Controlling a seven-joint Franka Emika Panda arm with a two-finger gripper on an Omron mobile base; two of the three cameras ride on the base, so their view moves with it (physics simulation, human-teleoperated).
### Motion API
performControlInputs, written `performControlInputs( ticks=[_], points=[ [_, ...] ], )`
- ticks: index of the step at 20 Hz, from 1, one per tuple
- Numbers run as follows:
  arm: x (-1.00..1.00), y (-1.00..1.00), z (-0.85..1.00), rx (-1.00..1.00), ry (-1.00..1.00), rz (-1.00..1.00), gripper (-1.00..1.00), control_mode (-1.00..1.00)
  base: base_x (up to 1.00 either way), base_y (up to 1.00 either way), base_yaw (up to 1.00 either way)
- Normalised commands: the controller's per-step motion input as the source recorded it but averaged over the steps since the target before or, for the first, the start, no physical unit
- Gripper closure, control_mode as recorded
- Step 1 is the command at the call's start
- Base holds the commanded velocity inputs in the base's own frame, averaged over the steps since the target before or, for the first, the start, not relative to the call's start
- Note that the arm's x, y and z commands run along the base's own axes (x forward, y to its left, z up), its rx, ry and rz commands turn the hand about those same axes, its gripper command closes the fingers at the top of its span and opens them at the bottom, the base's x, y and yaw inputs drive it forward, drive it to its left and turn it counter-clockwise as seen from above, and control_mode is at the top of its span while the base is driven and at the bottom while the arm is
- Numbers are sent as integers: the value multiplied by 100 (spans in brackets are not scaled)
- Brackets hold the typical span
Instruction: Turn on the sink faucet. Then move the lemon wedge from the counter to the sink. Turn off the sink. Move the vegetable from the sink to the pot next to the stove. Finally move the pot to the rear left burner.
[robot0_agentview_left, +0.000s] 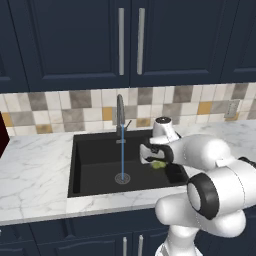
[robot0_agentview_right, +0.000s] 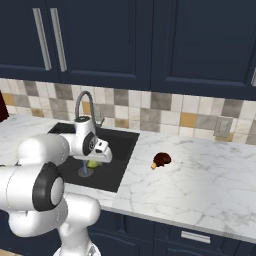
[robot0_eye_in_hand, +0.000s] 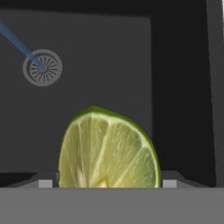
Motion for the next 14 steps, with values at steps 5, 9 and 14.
performControlInputs(
  ticks=[5,9,14],
  points=[
    [38,7,-30,0,1,4,100,-100,0,0,0],
    [42,11,-35,0,0,3,100,-100,0,0,0],
    [38,6,-32,0,0,3,100,-100,0,0,0]
  ],
)
